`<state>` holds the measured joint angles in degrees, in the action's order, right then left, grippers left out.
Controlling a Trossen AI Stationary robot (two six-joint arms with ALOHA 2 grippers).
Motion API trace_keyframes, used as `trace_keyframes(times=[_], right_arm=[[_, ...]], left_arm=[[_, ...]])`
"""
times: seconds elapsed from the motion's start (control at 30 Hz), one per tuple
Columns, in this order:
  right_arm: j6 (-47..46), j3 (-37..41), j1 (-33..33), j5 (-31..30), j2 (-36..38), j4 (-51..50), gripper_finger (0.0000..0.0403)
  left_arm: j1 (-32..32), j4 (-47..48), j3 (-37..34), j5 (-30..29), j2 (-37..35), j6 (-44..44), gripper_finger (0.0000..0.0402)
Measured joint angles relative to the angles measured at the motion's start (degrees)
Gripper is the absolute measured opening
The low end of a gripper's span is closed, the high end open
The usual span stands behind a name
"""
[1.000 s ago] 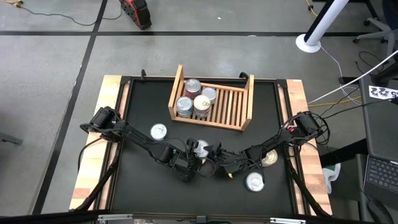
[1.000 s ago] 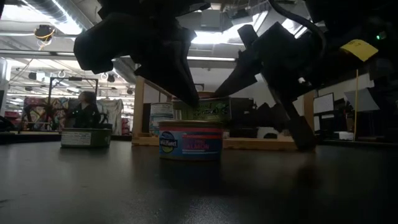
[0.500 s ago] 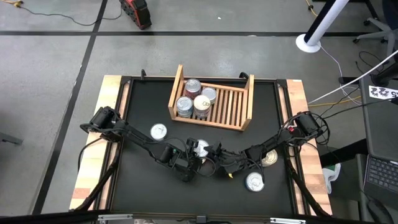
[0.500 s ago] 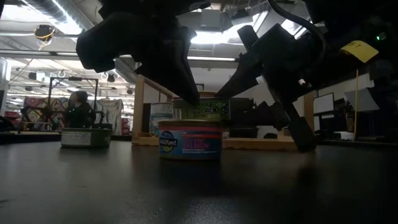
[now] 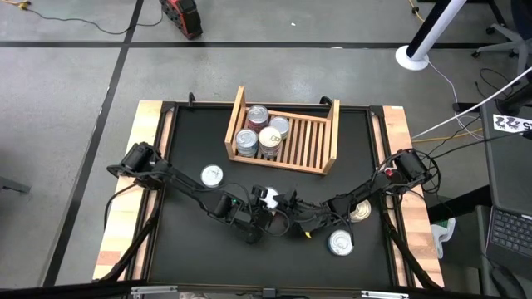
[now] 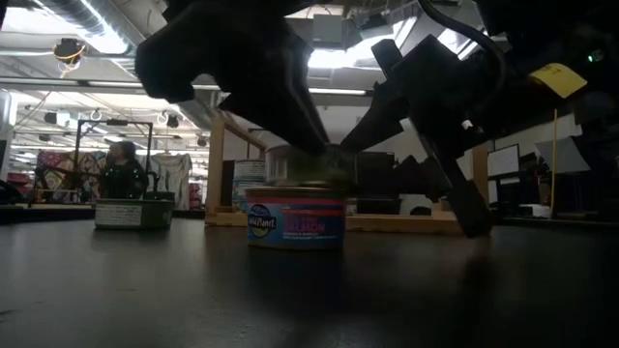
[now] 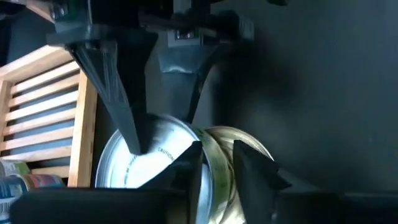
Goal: Stack canned seafood by type on shelf
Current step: Put the green tuna can on the shelf
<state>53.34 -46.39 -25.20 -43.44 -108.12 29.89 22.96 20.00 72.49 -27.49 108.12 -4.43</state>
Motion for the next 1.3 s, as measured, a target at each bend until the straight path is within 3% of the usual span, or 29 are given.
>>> trace_keyframes(times=[0.2, 0.97, 1.3], right_arm=[[-2.5, 0.0, 0.0, -0.7, 0.2, 0.7, 0.0181], [-4.0, -0.2, 0.1, -4.1, 0.3, 0.1, 0.0180], [-4.0, -0.2, 0.1, -3.6, 0.3, -0.5, 0.0129]], left_arm=[[0.3, 0.2, 0.0, -0.7, -1.8, 0.1, 0.0124], [0.3, 0.8, 1.8, -2.7, -2.3, 1.0, 0.0127], [-1.1, 5.3, 1.8, -2.8, -2.3, 4.4, 0.0127]])
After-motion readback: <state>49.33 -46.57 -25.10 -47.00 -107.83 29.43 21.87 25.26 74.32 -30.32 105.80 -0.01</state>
